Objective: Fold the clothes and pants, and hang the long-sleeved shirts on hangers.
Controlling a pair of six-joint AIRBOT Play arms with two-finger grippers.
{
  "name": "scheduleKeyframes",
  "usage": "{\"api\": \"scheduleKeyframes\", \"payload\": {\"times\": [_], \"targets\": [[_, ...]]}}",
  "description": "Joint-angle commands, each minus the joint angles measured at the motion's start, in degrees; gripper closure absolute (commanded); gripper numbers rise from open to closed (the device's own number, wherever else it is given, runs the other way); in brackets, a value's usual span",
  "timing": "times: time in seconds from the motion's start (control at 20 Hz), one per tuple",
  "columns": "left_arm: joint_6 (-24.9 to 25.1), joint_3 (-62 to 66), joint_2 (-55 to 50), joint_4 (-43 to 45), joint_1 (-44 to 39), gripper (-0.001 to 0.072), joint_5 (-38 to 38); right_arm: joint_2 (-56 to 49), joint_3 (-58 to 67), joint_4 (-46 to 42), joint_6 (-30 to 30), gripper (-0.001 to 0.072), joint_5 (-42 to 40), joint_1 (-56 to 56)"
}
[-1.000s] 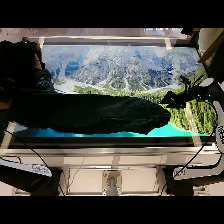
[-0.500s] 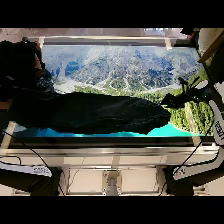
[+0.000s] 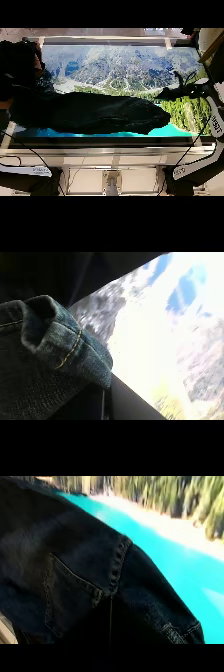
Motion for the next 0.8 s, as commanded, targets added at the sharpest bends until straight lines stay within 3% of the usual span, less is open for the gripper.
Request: {"api": "scheduleKeyframes", "payload": {"times": [0.0, 0.1, 0.2, 0.3, 0.4, 0.5, 0.6, 0.75], "targets": [[0.9, 0.1, 6.6, 0.0, 1.1, 0.0694, 4.0, 2.1, 15.0, 0.8, 2.9, 0.065, 2.6, -3.4], [0.8, 0.1, 10.8, 0.0, 1.5, 0.0694, 4.9, 2.3, 26.3, -4.2, 9.4, 0.065, 5.2, -5.3], [0.8, 0.1, 12.5, 2.5, 1.5, 0.0694, 2.8, 2.3, 31.8, -16.0, 11.4, 0.0632, 15.9, -6.0], [0.8, 0.0, 11.7, 5.1, 1.1, 0.0694, -3.1, 2.1, 30.1, -22.5, 13.5, 0.0312, 22.2, -6.6], [0.8, 0.0, 10.6, 6.4, 0.6, 0.0694, -7.9, 2.0, 23.6, -21.1, 14.4, 0.0309, 21.4, -8.5], [0.8, 0.0, 10.3, 7.3, 0.3, 0.0693, -8.1, 2.0, 13.1, -20.1, 14.0, 0.0271, 20.1, -9.8], [0.8, 0.0, 10.3, 7.4, 0.3, 0.0693, -7.7, 1.6, 1.8, -17.0, 10.1, 0.0238, 15.7, -9.6], [0.8, 0.0, 10.3, 7.4, 0.3, 0.0693, -7.7, -0.3, -10.3, -10.5, 7.8, 0.0018, 6.7, -8.6]]}}
